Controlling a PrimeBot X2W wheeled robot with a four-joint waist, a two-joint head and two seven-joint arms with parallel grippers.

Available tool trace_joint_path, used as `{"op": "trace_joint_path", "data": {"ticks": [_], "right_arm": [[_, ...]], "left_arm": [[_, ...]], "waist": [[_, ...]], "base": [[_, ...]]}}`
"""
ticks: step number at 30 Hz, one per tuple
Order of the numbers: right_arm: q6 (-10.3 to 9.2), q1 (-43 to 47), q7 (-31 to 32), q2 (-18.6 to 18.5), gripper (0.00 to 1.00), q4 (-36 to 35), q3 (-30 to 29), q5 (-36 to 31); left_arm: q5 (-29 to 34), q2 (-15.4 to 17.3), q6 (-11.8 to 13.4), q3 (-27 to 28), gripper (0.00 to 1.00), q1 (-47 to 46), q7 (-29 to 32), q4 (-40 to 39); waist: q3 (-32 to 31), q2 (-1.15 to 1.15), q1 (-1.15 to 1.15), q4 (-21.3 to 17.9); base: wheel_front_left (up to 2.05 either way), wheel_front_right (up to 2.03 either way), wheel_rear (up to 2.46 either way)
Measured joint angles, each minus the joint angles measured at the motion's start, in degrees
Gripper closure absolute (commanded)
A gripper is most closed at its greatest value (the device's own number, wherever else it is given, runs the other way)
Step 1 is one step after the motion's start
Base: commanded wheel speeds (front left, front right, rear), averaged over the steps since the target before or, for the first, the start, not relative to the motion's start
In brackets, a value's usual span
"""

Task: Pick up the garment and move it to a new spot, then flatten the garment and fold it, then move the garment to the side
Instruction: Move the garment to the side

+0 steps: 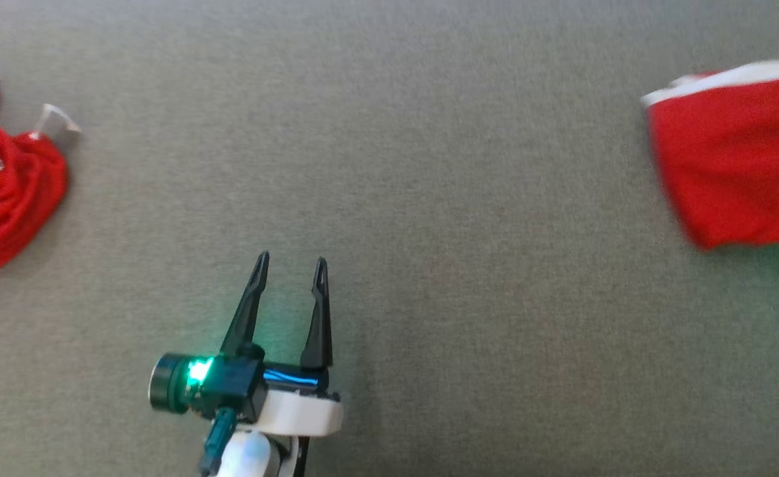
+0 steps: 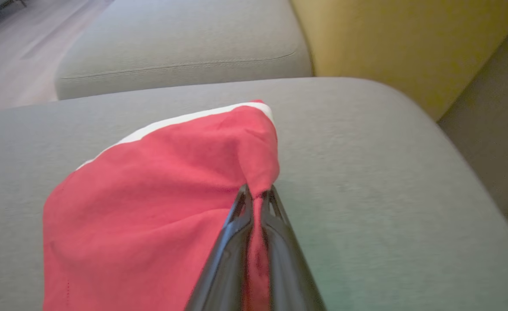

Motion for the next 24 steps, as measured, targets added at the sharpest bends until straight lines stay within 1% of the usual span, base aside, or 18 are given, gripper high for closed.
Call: {"op": "trace_joint_path", "data": {"ticks": [4, 7, 8, 9, 13, 15, 17, 19, 21, 24], "right_arm": [[0.0, -2.58, -1.54, -3.72, 1.0, 2.26, -3.16, -2.22], [0.0, -4.93, -2.77, -4.93, 1.0, 4.24, -5.38, -4.46], [0.0, -5.9, -3.21, -4.94, 0.54, 5.25, -6.22, -5.79], [0.0, -6.69, -3.97, -4.97, 0.0, 6.0, -6.86, -7.22], [0.0, -8.92, -8.14, -4.47, 0.0, 7.46, -8.28, -14.45], [0.0, -9.58, -10.03, -3.16, 0.0, 8.08, -8.57, -18.11], [0.0, -9.75, -11.28, -0.44, 0.0, 8.26, -8.27, -21.61], [0.0, -9.54, -12.0, 3.6, 0.0, 8.26, -7.84, -23.65], [0.0, -8.67, -12.63, 7.55, 0.0, 7.86, -6.75, -24.29], [0.0, -4.83, -14.23, 12.14, 0.0, 6.83, -4.43, -24.59]], "left_arm": [[1.19, 0.0, -0.99, 0.04, 0.0, -2.23, 0.0, 0.02], [1.8, -0.01, -1.43, 0.18, 0.0, -4.24, 0.0, 0.03], [1.94, -0.02, -1.6, 0.19, 0.0, -4.91, 0.0, 0.03], [2.08, -0.02, -1.81, 0.21, 0.0, -5.52, 0.0, 0.12], [2.22, -0.04, -2.02, 0.34, 0.0, -7.05, 0.0, 0.89], [2.18, -0.05, -2.01, 0.33, 0.0, -6.89, 0.0, 1.26], [1.67, -0.05, -1.97, 0.29, 0.0, -6.49, 0.0, 1.45], [1.07, -0.07, -1.86, 0.2, 0.0, -5.81, 0.0, 1.64], [0.55, -0.08, -1.38, 0.14, 0.0, -4.21, 0.0, 1.88], [-0.15, -0.04, -0.75, 0.18, 0.0, -0.63, 0.0, 2.7]], "waist": [[2.78, 0.0, 0.0, -1.24], [4.92, 0.0, 0.01, -2.04], [5.55, 0.0, 0.01, -2.27], [6.04, 0.0, 0.01, -2.48], [5.77, 0.0, 0.01, -3.1], [4.53, 0.0, 0.0, -3.09], [2.72, 0.0, 0.0, -2.95], [0.54, 0.0, -0.01, -2.8], [-1.89, 0.0, -0.01, -2.58], [-5.87, 0.0, -0.02, -2.14]], "base": [[0.0, 0.0, 0.0], [0.0, 0.0, 0.0], [0.0, 0.0, 0.0], [0.0, 0.0, 0.0], [0.0, 0.0, 0.0], [0.0, 0.0, 0.0], [0.0, 0.0, 0.0], [0.0, 0.0, 0.0], [0.0, 0.0, 0.0], [0.0, 0.0, 0.0]]}}
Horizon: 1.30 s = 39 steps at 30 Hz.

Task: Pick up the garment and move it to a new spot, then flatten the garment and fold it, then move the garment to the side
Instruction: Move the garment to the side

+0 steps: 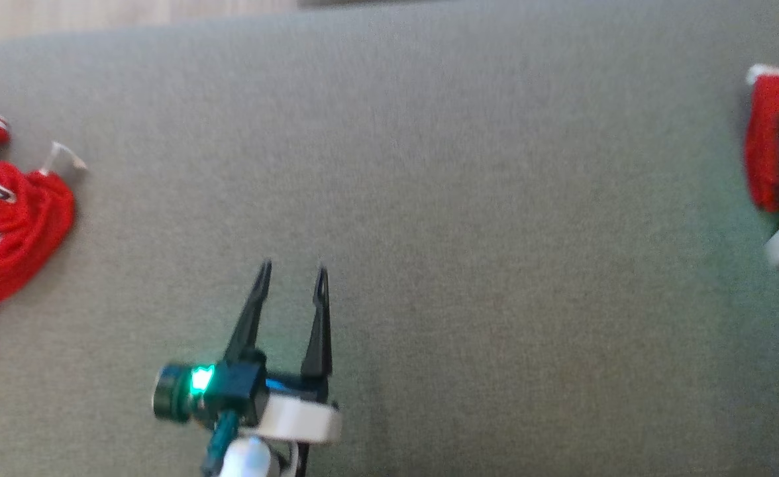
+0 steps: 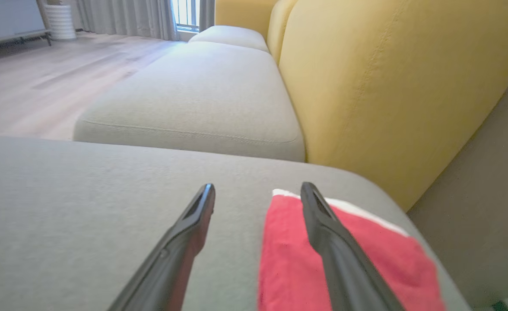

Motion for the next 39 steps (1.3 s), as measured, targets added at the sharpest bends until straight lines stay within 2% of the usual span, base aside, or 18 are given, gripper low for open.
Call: {"op": "trace_joint_path", "data": {"ticks": [6, 11, 13, 20, 26, 29, 39], "right_arm": [[0.0, 8.92, -2.49, 6.76, 0.0, -1.52, 4.24, 2.93], [0.0, 16.32, -4.7, 12.5, 0.0, -5.66, 7.2, 4.11], [0.0, 19.09, -5.09, 14.3, 0.0, -8.1, 6.55, 3.72], [0.0, 31.54, -5.27, 21.36, 0.0, -24.28, -0.3, -2.87], [0.0, 39.4, -5.26, 22.46, 0.0, -25.33, -1.04, -4.26], [0.0, 39.67, -5.26, 22.58, 0.0, -25.38, -0.97, -5.14], [0.0, 39.65, -5.26, 22.79, 0.0, -25.13, -0.62, -5.14]], "left_arm": [[-1.6, 0.01, 1.04, 0.62, 0.0, 5.52, 0.0, 0.43], [-3.45, 0.03, 1.6, 2.68, 0.0, 10.81, 0.0, -0.43], [-3.53, 0.08, 2.02, 4.0, 0.0, 12.36, 0.01, -1.31], [-2.19, 0.1, 2.38, 7.56, 0.0, 15.48, 0.0, -7.35], [-1.04, 0.13, 1.74, 9.05, 0.0, 20.23, 0.0, -9.44], [0.65, 0.16, 0.76, 9.06, 0.0, 21.13, 0.0, -8.9], [0.77, 0.18, 0.73, 9.22, 0.0, 20.93, 0.0, -8.1]], "waist": [[-6.91, 0.0, -0.01, 1.07], [-13.17, 0.0, -0.01, 2.24], [-15.01, 0.0, -0.01, 2.71], [-18.18, 0.0, 0.0, 3.26], [-19.28, 0.0, 0.01, 2.28], [-19.48, 0.0, 0.01, 2.02], [-19.7, 0.0, 0.01, 1.32]], "base": [[0.0, 0.0, 0.0], [0.0, 0.0, 0.0], [0.0, 0.0, 0.0], [0.0, 0.0, 0.0], [0.0, 0.0, 0.0], [0.0, 0.0, 0.0], [0.0, 0.0, 0.0]]}}
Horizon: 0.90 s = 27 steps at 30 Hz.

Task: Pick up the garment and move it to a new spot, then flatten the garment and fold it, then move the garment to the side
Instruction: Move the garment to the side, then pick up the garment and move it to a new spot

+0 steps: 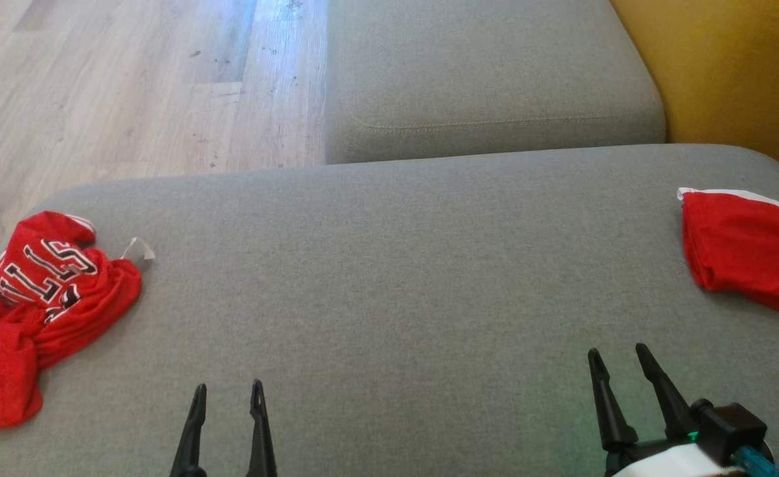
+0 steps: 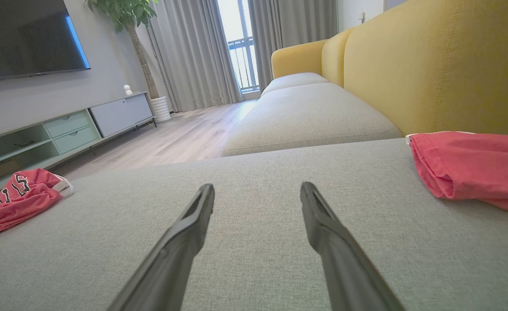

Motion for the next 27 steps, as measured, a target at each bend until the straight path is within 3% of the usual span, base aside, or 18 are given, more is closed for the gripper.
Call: {"op": "trace_joint_path", "data": {"ticks": [9, 19, 27], "right_arm": [[0.0, 0.0, 0.0, 0.2, 0.0, 0.22, 0.11, 0.01], [0.0, 0.04, 0.0, 1.54, 0.0, 0.49, 0.76, 0.01], [0.0, -0.08, 0.0, 2.18, 0.0, 0.66, 1.64, 0.03]], "left_arm": [[0.0, 0.0, -0.43, -0.04, 0.0, -0.3, 0.01, 0.78], [1.02, 0.0, -0.47, 0.99, 0.0, -1.14, 0.0, 1.09], [2.21, 0.03, -0.98, 3.97, 0.0, -1.08, 0.0, 1.07]], "waist": [[0.12, 0.0, 0.0, 1.02], [0.21, 0.0, 0.0, 7.8], [0.4, 0.0, 0.0, 16.71]], "base": [[0.0, 0.0, 0.0], [0.0, 0.0, 0.0], [0.0, 0.0, 0.0]]}}
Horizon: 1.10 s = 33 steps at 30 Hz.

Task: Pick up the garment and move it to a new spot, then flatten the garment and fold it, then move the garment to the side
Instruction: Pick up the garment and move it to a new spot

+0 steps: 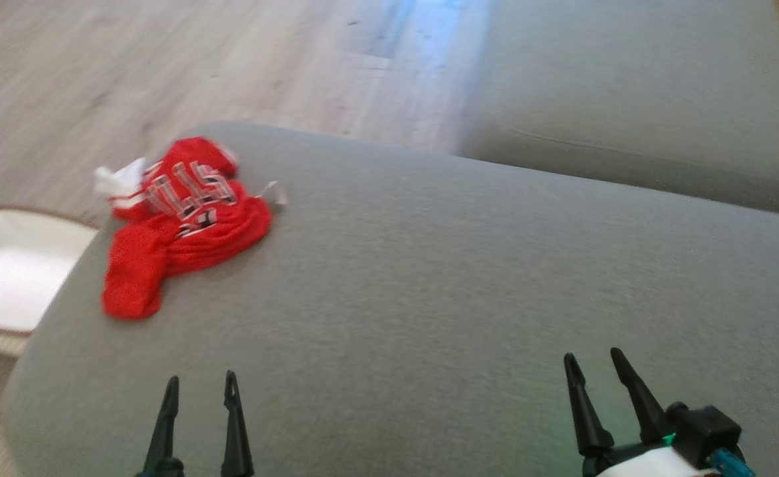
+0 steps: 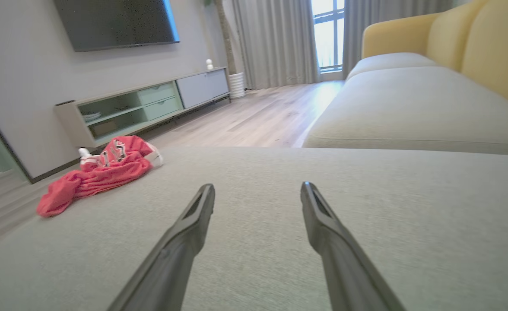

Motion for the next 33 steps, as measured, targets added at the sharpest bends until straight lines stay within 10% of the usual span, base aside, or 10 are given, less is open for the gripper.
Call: {"op": "trace_joint_path", "data": {"ticks": [21, 33], "right_arm": [[0.0, -1.94, 0.0, -0.71, 0.0, 0.38, 2.2, -0.24], [0.0, -7.71, 0.0, -12.55, 0.0, -3.01, 2.54, -1.62]], "left_arm": [[2.78, 2.24, -2.31, 3.49, 0.0, -1.4, 0.0, -3.15], [0.97, 6.95, -7.06, 7.26, 0.0, -35.78, 3.41, 3.02]], "waist": [[3.61, 0.0, -0.01, 9.69], [16.83, 0.0, 0.02, 9.4]], "base": [[0.0, 0.0, 0.0], [0.0, 0.0, 0.0]]}}
